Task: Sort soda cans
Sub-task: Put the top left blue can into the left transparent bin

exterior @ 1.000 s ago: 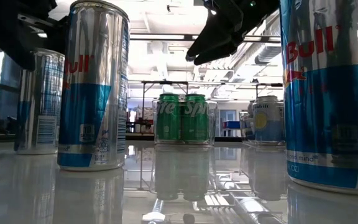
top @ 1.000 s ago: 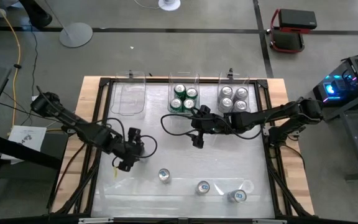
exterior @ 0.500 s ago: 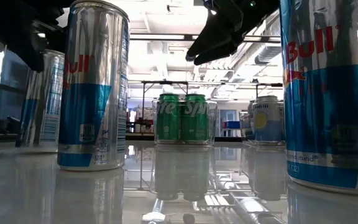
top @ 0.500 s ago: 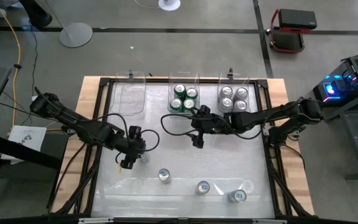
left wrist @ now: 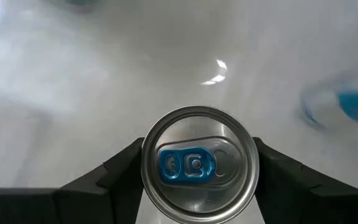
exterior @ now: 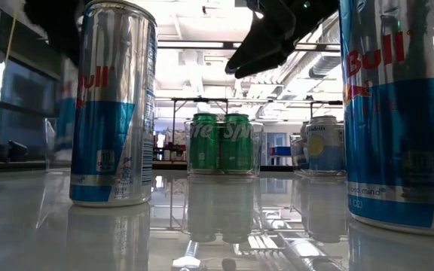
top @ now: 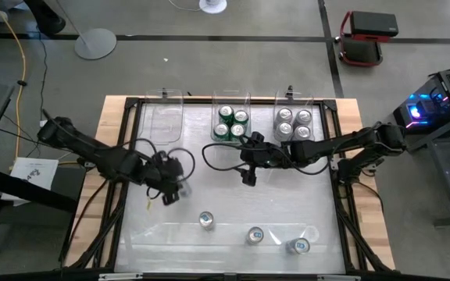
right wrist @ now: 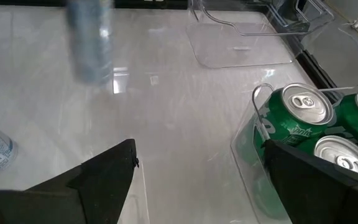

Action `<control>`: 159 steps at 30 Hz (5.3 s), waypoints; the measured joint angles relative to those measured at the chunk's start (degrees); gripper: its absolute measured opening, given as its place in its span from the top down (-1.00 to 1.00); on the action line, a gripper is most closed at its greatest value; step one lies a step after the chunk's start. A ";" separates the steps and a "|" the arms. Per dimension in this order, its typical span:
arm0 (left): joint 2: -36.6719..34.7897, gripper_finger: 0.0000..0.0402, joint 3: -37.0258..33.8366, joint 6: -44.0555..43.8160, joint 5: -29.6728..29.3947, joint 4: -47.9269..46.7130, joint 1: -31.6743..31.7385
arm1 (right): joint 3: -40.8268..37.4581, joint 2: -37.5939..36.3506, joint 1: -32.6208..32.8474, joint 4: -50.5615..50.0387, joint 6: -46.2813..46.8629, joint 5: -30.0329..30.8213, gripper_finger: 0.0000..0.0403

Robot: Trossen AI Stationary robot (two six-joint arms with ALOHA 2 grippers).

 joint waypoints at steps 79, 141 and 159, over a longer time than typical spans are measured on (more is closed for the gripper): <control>-10.15 -0.38 -6.43 16.44 7.46 -9.09 49.73 | 0.00 0.02 -0.04 0.65 -6.90 0.01 -0.71; -8.09 -0.15 -9.97 24.34 7.64 0.05 50.43 | 0.00 0.02 -0.04 1.28 -7.15 0.00 -0.71; -9.90 -0.15 -9.28 16.78 7.00 -9.16 53.95 | 0.00 0.02 -0.02 1.28 -6.21 0.00 -0.71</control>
